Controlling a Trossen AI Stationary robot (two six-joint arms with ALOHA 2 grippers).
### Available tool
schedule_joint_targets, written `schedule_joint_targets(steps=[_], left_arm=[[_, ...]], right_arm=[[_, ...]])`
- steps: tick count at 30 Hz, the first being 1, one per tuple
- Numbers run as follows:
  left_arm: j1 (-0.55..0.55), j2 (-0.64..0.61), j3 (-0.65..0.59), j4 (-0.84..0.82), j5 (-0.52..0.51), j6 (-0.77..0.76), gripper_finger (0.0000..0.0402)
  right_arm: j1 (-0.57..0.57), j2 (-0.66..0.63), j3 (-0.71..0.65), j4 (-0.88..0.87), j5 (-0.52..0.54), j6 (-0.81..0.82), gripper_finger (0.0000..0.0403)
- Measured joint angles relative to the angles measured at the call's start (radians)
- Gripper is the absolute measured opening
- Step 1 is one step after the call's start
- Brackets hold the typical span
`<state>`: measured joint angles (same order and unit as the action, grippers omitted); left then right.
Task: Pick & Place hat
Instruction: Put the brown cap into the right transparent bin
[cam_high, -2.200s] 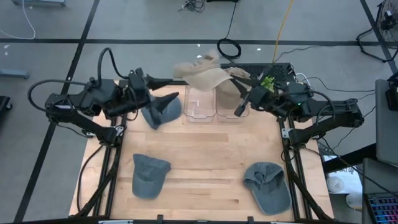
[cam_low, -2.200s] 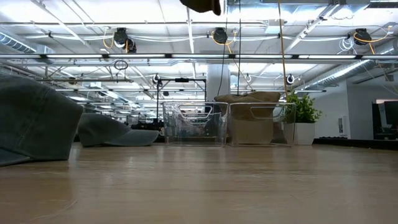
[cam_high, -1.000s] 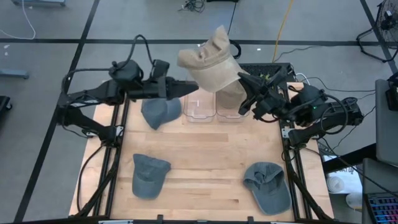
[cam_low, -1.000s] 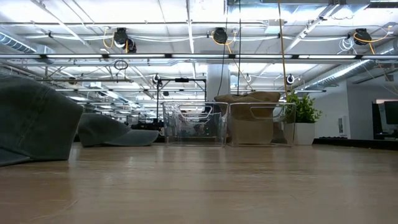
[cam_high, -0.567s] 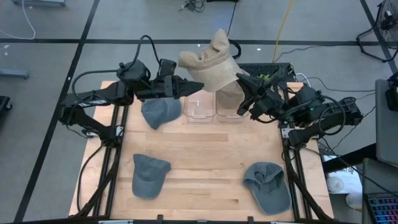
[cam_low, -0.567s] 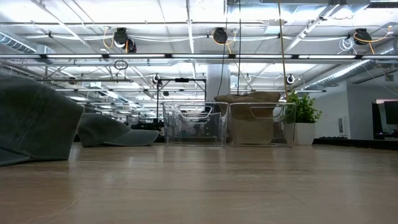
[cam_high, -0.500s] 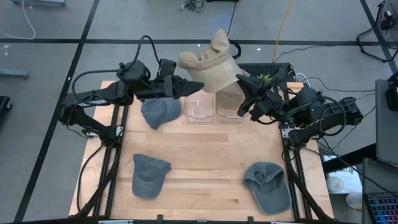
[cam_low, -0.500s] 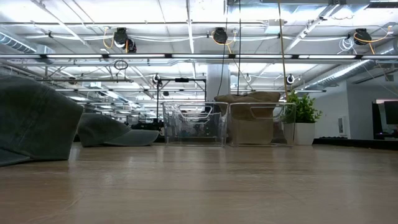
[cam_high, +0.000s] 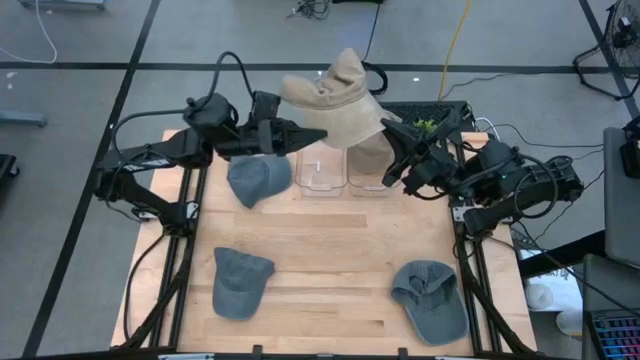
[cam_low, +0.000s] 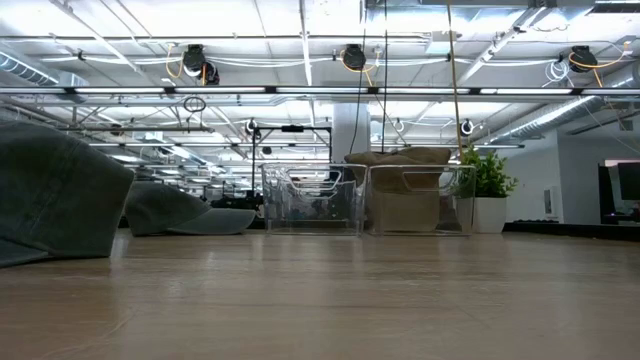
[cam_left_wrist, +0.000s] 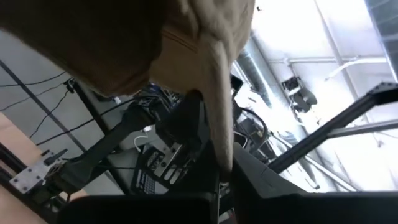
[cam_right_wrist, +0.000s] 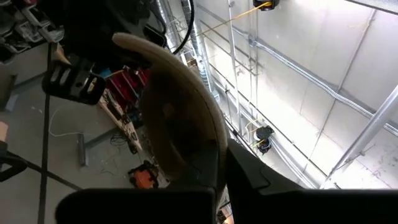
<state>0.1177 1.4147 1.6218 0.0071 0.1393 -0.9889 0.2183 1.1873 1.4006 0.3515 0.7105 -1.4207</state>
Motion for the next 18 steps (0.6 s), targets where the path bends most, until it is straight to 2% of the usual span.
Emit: schedule_joint_targets(steps=[5, 9, 15, 18], left_arm=[[0.000, 0.002, 0.000, -0.006, 0.050, 0.050, 0.0010], [0.007, 0.004, -0.001, -0.012, 0.071, 0.074, 0.0010], [0.050, -0.003, -0.002, -0.049, 0.210, 0.110, 0.0010], [0.067, -0.003, -0.002, -0.104, 0.298, 0.210, 0.0010]], right_arm=[[0.007, 0.002, 0.000, -0.014, 0.017, 0.106, 0.0035], [0.049, 0.002, 0.000, -0.043, 0.106, 0.276, 0.0071], [0.144, 0.001, 0.000, -0.186, 0.256, 0.540, 0.0140], [0.188, 0.000, 0.000, -0.209, 0.317, 0.632, 0.0180]])
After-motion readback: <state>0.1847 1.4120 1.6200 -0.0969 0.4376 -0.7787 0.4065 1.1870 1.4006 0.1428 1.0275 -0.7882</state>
